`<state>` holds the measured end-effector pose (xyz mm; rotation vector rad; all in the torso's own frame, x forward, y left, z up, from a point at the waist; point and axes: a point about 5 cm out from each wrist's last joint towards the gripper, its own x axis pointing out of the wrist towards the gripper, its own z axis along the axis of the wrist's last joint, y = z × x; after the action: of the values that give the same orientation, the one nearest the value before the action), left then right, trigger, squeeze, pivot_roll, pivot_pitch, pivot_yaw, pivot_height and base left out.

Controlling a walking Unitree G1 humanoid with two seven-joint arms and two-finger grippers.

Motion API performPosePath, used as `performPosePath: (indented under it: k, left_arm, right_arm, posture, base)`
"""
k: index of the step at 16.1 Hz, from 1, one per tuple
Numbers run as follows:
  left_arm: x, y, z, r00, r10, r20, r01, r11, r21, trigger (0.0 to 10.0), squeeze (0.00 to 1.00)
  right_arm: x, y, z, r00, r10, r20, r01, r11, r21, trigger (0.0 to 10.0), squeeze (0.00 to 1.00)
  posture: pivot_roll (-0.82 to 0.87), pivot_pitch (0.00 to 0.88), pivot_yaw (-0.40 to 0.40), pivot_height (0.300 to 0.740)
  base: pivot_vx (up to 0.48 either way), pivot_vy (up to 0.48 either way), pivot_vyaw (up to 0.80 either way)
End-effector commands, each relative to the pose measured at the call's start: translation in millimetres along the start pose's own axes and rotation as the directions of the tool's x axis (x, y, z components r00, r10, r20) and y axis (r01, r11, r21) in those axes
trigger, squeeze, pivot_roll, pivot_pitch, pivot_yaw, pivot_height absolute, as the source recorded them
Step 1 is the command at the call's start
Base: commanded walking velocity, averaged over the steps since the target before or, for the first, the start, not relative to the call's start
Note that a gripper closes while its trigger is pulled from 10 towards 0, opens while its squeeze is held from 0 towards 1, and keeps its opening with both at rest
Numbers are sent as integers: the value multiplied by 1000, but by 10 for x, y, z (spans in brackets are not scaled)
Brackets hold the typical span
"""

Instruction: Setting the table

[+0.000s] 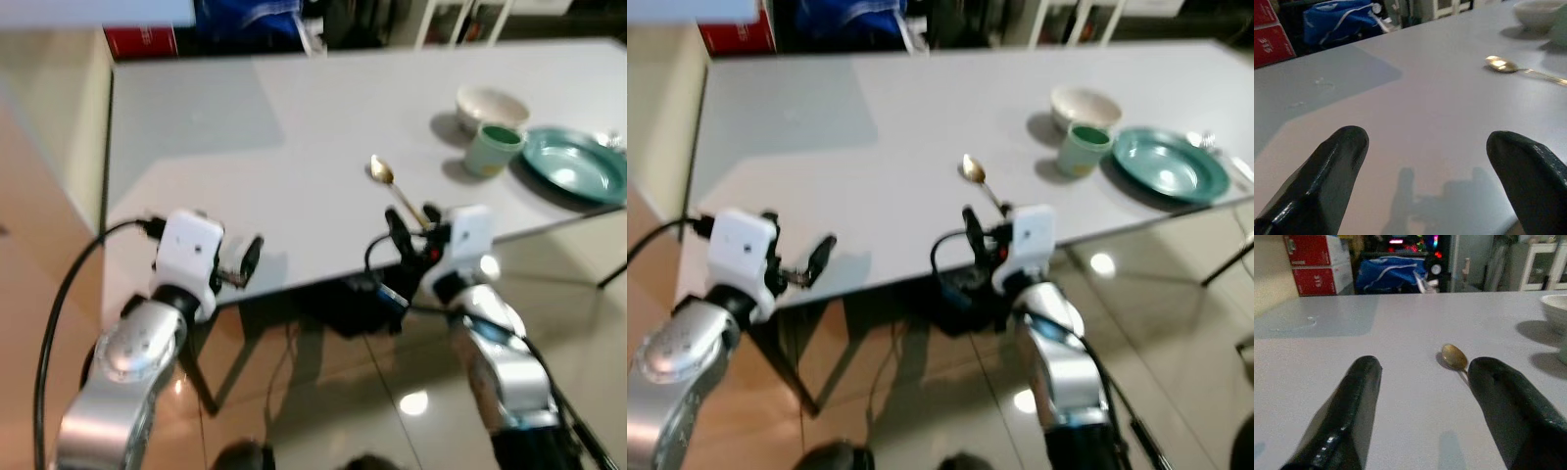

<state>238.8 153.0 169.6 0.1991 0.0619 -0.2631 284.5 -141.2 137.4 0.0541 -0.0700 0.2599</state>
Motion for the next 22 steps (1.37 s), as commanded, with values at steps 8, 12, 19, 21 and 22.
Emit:
performPosePath:
  k: [8,12,19,21,22]
  left_arm:
    - [54,11,160,996,-29,85,21,996,91,10000,0]
    - [69,25,268,988,-52,143,37,993,109,10000,0]
    - [-2,-175,839,885,-199,421,185,980,73,10000,0]
    - [141,82,608,965,-32,259,-2,991,130,10000,0]
    - [158,157,456,983,7,181,-37,986,163,10000,0]
  right_arm:
    - [39,178,140,993,81,-80,-82,996,-16,10000,0]
    - [67,221,203,994,89,-67,-89,996,2,10000,0]
    - [60,232,313,993,118,0,-117,990,82,10000,0]
    - [78,260,326,992,129,-5,-129,989,70,10000,0]
    - [94,258,347,992,124,2,-124,990,69,10000,0]
  posture:
    - [106,0,-73,740]
    - [109,0,-69,740]
    - [113,0,-73,740]
    - [111,0,-70,740]
    - [108,0,-69,740]
  base:
    - [0,480,0]
    - [0,480,0]
    - [0,480,0]
    - [0,480,0]
    - [0,480,0]
